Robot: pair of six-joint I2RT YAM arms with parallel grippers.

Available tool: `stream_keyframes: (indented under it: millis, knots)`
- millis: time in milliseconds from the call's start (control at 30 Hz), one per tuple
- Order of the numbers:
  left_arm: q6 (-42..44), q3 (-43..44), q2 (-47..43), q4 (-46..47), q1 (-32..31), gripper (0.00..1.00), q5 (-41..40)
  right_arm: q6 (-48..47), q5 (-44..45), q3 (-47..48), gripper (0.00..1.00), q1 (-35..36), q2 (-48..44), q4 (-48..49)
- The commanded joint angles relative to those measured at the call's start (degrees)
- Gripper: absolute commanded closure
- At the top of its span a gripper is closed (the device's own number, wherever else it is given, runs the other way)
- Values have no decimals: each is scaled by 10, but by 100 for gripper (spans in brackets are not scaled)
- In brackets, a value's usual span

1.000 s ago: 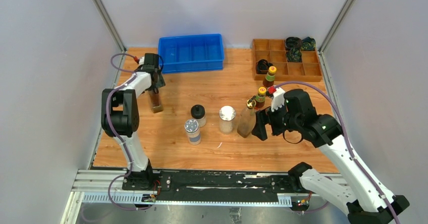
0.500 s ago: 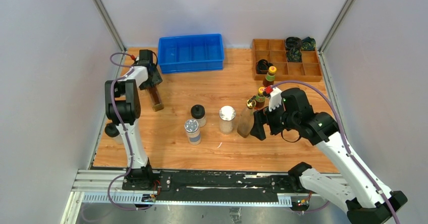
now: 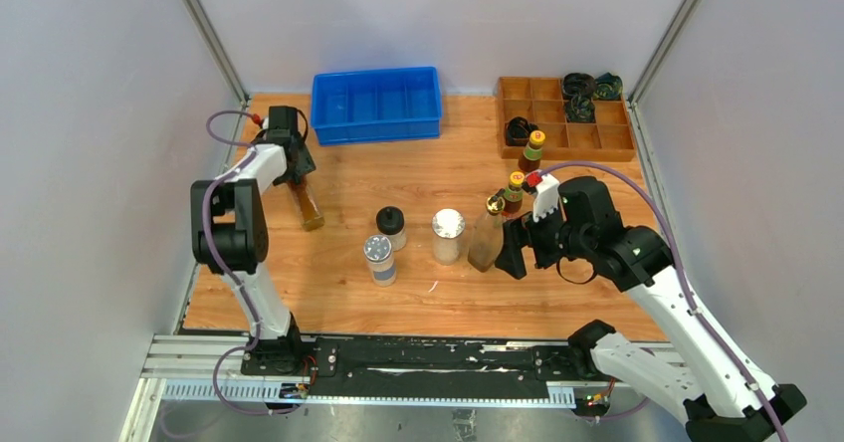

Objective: Organize the condiment bottles
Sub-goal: Pick up the bottle from the center of the board, then place the bottle at the center of the board.

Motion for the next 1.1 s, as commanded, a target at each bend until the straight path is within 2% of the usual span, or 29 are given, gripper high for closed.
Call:
stream_keyframes:
  millis: [0, 233, 700, 867, 1067]
  knots:
    - [15, -40, -125, 73, -22, 84, -25, 5, -3, -3, 0, 5, -14, 2]
    - [34, -187, -300, 187, -66, 84, -48, 16, -10, -5, 0, 5, -32, 8]
    - [71, -425, -543, 365, -184, 90, -156, 58, -16, -13, 1, 5, -78, 37]
    - [80, -504, -642, 425, -201, 90, -134, 67, -29, -11, 1, 5, -74, 42]
    - [82, -584, -759, 473, -202, 90, -39, 71, -33, -9, 2, 5, -82, 42]
